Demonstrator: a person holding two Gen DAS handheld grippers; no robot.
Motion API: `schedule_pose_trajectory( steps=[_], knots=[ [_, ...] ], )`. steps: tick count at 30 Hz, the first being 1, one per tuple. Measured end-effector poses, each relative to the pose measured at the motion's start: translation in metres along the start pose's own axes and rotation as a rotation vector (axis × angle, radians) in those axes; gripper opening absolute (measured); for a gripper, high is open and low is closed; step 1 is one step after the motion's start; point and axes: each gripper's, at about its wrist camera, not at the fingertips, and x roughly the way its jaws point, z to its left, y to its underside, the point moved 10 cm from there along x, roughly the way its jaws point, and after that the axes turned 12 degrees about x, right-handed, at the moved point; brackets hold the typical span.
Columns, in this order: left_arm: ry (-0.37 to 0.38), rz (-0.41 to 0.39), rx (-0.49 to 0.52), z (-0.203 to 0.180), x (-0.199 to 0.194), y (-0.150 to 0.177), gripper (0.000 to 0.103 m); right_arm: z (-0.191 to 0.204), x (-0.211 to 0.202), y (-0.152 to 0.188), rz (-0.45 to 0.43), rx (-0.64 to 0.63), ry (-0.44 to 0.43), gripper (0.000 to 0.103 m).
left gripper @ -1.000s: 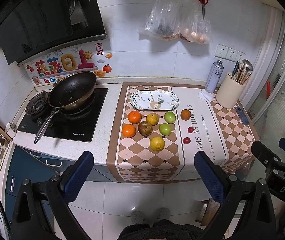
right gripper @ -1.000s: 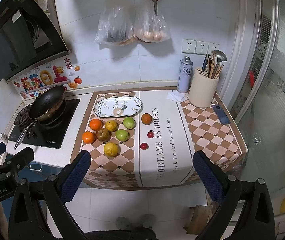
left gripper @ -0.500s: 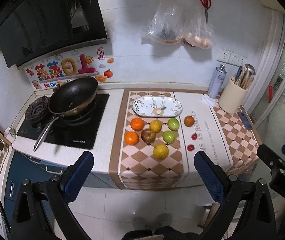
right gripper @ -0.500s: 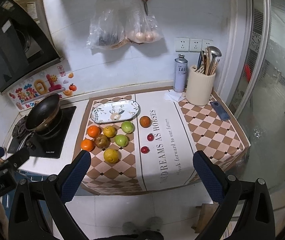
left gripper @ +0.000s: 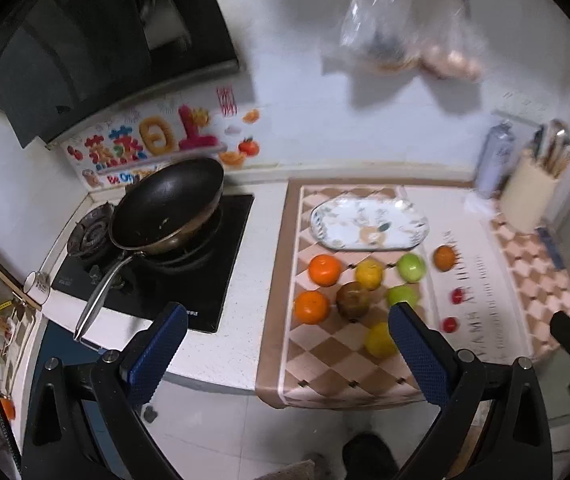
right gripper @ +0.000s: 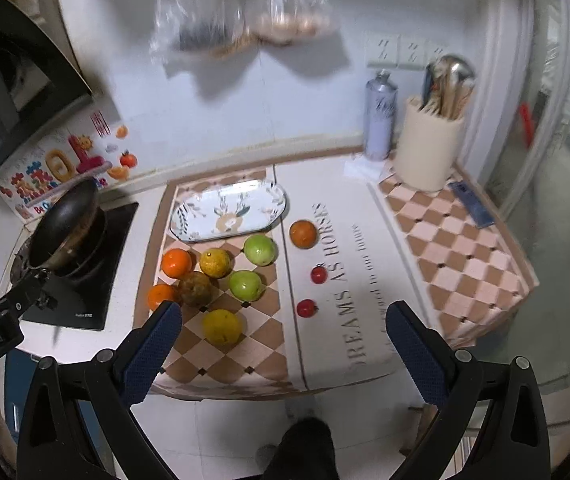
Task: Organize fruits
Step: 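Lower left gripper onto an orange while right gripper lowers onto a green apple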
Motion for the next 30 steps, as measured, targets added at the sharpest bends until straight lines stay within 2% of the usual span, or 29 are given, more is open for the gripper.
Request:
schedule_pose_trajectory(
  steps=[5,9,12,15,19,23,30],
  knots=[
    [-0.018,0.143,-0.019,0.001,0.083,-0.001,0.103,0.013,0.094,-0.017,0.131,-0.008,-0.035,0.103],
    [0.023,0.292,-0.042,-0.002,0.155,0.001,0.1,0.022,0.17,-0.029,0.228,-0.025,-0.04,0.102],
    [0.051,0.373,-0.057,-0.008,0.204,-0.001,0.093,0.025,0.228,-0.032,0.311,-0.032,-0.036,0.097],
    [0.069,0.428,-0.048,-0.015,0.243,-0.006,0.089,0.029,0.277,-0.031,0.388,-0.042,-0.032,0.087],
    [0.104,0.495,-0.017,-0.028,0.287,-0.007,0.084,0.035,0.322,-0.03,0.449,-0.055,-0.025,0.083],
    [0.122,0.54,0.01,-0.039,0.316,-0.004,0.084,0.04,0.352,-0.026,0.497,-0.066,-0.013,0.082],
    [0.145,0.544,0.03,-0.05,0.324,-0.007,0.084,0.049,0.372,-0.014,0.556,-0.085,-0.018,0.079]
  ],
)
